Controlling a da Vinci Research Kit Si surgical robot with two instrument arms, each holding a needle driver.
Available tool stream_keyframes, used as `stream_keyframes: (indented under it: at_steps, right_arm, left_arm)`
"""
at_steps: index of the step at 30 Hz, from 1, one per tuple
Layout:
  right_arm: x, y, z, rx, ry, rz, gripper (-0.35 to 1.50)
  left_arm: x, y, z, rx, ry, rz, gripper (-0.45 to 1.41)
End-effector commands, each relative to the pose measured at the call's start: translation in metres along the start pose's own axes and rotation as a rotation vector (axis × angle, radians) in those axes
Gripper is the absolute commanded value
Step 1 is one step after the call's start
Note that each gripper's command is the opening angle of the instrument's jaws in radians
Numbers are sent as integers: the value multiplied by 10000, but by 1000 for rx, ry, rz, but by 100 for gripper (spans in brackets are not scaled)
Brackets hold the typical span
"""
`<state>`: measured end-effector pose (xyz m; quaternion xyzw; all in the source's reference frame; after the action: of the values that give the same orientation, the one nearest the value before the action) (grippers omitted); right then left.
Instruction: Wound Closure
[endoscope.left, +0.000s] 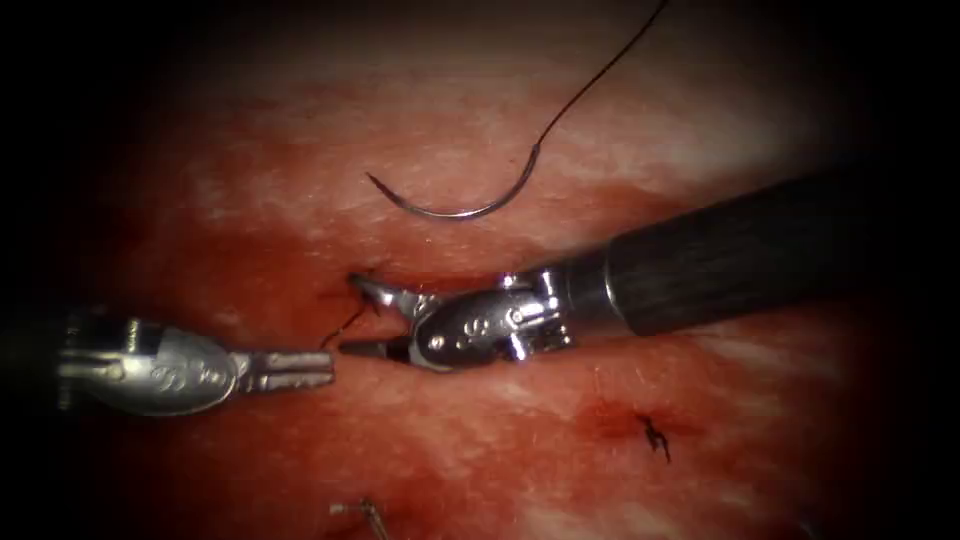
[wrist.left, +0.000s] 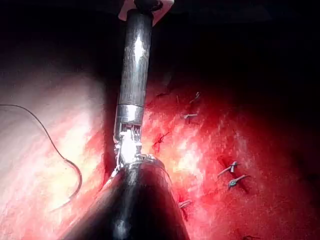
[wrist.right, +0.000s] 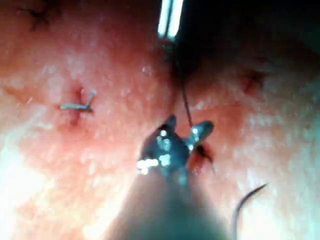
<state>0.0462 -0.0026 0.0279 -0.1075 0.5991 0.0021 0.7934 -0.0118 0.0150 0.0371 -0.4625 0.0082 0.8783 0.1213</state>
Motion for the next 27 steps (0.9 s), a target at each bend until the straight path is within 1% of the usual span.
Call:
stream_keyframes:
  at_steps: [1,5,13,19,22,23,24,25,26,27]
  right_arm:
    - [8,-4,6,-2,8,-17,140]
    - [14,-4,19,-10,17,-32,138]
    - [8,0,36,-13,18,-36,136]
    - [5,-4,46,5,20,-42,136]
    - [4,-5,47,9,16,-43,133]
    - [3,-4,47,18,18,-43,126]
    - [3,-4,46,33,14,-44,115]
    - [3,-4,46,50,17,-44,81]
    - [3,-5,45,89,29,-50,14]
    - [3,-6,44,112,21,-63,-35]
  left_arm:
    - [-2,3,8,-3,0,-2,-45]
    - [1,4,13,-4,4,-3,-45]
    - [1,6,15,-2,3,-2,-45]
    - [2,7,14,-3,5,-2,-45]
    - [3,8,14,-4,6,-3,-45]
    - [3,8,14,-4,6,-3,-45]
    - [3,8,14,-4,6,-2,-45]
    - [3,8,14,-4,6,-2,-45]
    - [3,9,14,-3,6,-2,-45]
    - [4,9,14,-3,6,-2,-45]
